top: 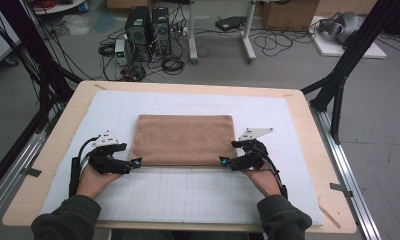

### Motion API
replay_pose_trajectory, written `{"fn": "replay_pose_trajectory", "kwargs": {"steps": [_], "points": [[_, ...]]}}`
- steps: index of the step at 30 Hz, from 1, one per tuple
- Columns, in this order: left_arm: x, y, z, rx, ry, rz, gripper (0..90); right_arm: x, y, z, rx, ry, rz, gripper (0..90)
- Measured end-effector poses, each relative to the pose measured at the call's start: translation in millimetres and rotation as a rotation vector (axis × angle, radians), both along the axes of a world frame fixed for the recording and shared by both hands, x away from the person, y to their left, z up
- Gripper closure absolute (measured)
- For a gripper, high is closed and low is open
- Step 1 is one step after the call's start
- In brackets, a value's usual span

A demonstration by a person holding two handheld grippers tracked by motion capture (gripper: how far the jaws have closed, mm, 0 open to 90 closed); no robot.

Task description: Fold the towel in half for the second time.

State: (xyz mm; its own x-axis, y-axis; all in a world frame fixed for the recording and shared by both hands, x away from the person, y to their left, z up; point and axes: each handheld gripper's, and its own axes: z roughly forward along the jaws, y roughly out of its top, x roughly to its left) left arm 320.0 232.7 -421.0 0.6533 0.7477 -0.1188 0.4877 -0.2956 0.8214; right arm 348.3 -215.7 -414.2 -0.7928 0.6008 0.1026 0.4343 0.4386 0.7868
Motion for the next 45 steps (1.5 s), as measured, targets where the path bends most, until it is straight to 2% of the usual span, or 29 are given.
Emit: {"fn": "replay_pose_trajectory", "kwargs": {"steps": [6,8,10,18,24,45], "points": [[-1.1,2.7,2.2,-0.014,-0.002,0.005,9.4,-4.0,-3.0,9.2,0.005,-0.029,-0.032,11.3],[-1.8,2.7,2.8,-0.017,-0.006,0.004,9.4,-4.7,-4.8,10.9,0.021,-0.034,-0.024,11.3],[-2.6,2.1,3.4,-0.016,-0.009,0.004,9.4,-6.6,-5.2,11.8,0.011,-0.044,-0.024,11.3],[-8.1,0.5,7.1,-0.006,-0.021,-0.011,9.1,-11.4,-8.1,9.3,-0.013,-0.047,-0.021,11.3],[-10.3,1.4,7.2,-0.008,-0.014,-0.013,9.1,-14.5,-12.0,9.0,-0.004,-0.047,-0.021,11.3],[-24.9,4.2,11.1,-0.008,-0.029,-0.030,9.1,-29.0,-28.2,10.7,0.011,-0.067,-0.035,11.3]]}}
